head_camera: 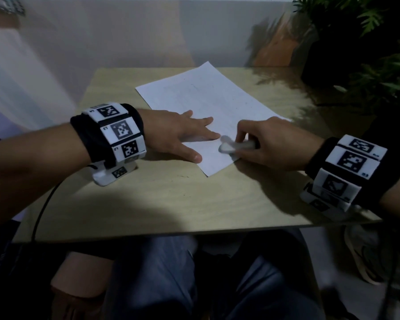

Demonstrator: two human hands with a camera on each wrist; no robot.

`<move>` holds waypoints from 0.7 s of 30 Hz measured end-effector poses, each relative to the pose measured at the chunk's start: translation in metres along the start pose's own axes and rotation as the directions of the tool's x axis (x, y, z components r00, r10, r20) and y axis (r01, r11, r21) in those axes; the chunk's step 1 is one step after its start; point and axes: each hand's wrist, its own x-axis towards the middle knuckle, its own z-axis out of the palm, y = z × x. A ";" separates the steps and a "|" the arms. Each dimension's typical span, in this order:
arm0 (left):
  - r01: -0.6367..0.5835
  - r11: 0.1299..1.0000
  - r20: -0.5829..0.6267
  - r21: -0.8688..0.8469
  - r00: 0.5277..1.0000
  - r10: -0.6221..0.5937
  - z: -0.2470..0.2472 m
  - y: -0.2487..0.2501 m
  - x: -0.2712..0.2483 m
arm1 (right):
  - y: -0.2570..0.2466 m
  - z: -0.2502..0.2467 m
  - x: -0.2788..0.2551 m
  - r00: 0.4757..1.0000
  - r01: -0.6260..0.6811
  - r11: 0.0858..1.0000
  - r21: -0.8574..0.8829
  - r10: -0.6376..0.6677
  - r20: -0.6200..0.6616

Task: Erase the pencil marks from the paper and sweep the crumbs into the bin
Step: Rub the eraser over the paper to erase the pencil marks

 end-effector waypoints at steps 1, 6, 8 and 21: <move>0.004 1.000 0.000 0.005 1.000 -0.004 -0.001 0.000 0.000 | 0.000 0.000 0.000 0.999 0.005 1.000 -0.017 -0.006 -0.042; 0.013 1.000 -0.008 0.007 1.000 -0.013 -0.002 0.002 -0.001 | -0.016 0.000 -0.007 0.988 0.095 0.985 0.141 -0.111 0.110; 0.020 1.000 -0.004 0.012 1.000 -0.020 -0.002 0.002 -0.001 | -0.005 0.000 -0.001 1.000 0.005 0.998 0.065 -0.006 0.013; 0.054 0.998 0.003 -0.010 0.999 -0.054 -0.003 0.003 -0.001 | -0.005 0.000 -0.004 0.992 0.040 0.995 -0.090 -0.050 -0.118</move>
